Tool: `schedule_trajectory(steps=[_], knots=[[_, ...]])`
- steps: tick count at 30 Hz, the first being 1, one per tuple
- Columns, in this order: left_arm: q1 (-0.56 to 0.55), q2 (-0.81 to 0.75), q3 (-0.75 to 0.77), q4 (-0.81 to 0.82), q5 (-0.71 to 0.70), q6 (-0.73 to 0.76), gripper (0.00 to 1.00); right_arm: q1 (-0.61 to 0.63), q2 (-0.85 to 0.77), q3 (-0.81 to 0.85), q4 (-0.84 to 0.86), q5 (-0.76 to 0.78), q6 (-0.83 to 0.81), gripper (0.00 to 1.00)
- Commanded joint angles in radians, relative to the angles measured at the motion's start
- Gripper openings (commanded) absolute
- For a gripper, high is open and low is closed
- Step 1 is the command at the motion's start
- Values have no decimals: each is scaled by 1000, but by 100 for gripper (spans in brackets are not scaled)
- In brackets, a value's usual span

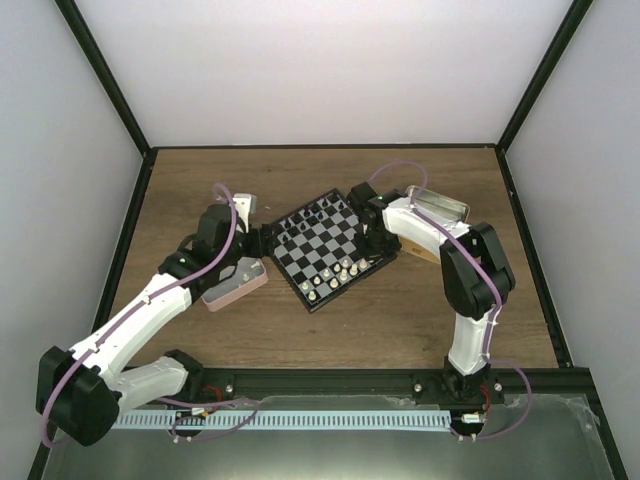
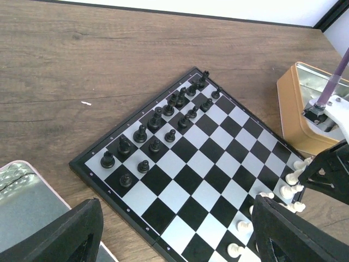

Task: Set up the chess pieces on the board
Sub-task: Place the chess piece on the chessboard, then pick up the chess piece from the storage box.

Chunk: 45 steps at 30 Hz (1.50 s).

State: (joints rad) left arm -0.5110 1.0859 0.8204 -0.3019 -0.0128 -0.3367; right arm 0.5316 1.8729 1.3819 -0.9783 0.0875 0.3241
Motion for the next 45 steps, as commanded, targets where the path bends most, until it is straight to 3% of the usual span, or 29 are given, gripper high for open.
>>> schedule_trajectory(steps=[1, 9, 17, 22, 29, 41, 45], knots=[[2, -4, -11, 1, -16, 2, 77, -7, -6, 24, 30, 27, 5, 20], [3, -9, -10, -11, -55, -16, 79, -7, -36, 22, 7, 50, 11, 20], [35, -7, -13, -122, -180, -151, 82, -7, -159, 35, -1, 0, 34, 26], [128, 13, -76, -191, -95, -222, 67, -7, -249, -7, 82, -60, 72, 27], [192, 126, -148, -176, 65, -187, 48, -7, -324, -77, 178, -117, 107, 27], [253, 337, -61, -180, 214, -134, 43, -7, -390, -163, 242, -180, 119, 27], [264, 380, -38, -216, 201, -129, 42, -7, -406, -183, 268, -210, 128, 26]])
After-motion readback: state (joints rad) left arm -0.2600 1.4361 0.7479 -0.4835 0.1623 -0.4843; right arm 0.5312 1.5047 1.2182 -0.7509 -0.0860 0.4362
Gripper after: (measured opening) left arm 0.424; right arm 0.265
